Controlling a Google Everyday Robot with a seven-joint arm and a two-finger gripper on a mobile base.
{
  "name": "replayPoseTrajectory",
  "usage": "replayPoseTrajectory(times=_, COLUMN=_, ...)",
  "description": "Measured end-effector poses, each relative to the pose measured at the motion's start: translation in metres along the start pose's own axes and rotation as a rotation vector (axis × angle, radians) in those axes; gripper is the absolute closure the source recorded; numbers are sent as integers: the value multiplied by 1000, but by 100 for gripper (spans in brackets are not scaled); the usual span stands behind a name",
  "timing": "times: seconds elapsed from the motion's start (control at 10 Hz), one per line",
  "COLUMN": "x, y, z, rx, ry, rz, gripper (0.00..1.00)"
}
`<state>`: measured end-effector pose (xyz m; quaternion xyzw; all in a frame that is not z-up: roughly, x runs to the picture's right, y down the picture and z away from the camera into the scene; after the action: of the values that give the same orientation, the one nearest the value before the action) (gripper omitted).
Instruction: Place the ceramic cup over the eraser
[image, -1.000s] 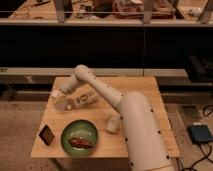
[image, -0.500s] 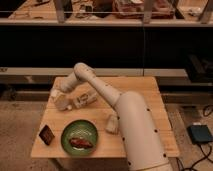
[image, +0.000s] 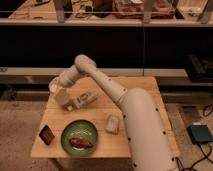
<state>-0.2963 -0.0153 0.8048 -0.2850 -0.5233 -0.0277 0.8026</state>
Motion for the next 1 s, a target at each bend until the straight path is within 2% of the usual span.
replayPoseTrajectory(times=0.1, x=-15, y=5, z=-8, rx=-7, ry=-25, rz=-16, gripper=100)
replayPoseTrajectory(times=0.3, x=-57, y=32, z=-29, rx=-51, ry=-111, rz=-46, gripper=100)
replayPoseTrajectory(times=0.6, x=-96, y=70, z=-52, rx=-113, ry=-203, rz=-77, gripper=100)
replayPoseTrajectory(times=0.7, x=-103, y=81, z=-56, rx=-129, ry=-216, rz=-88, gripper=100)
replayPoseTrajectory(times=0.8, x=-114, y=103, z=-58, rx=-164, ry=-232, rz=-106, gripper=100)
replayPoseTrajectory(times=1.0, x=-133, y=140, z=-48, rx=-234, ry=-259, rz=-136, gripper=100)
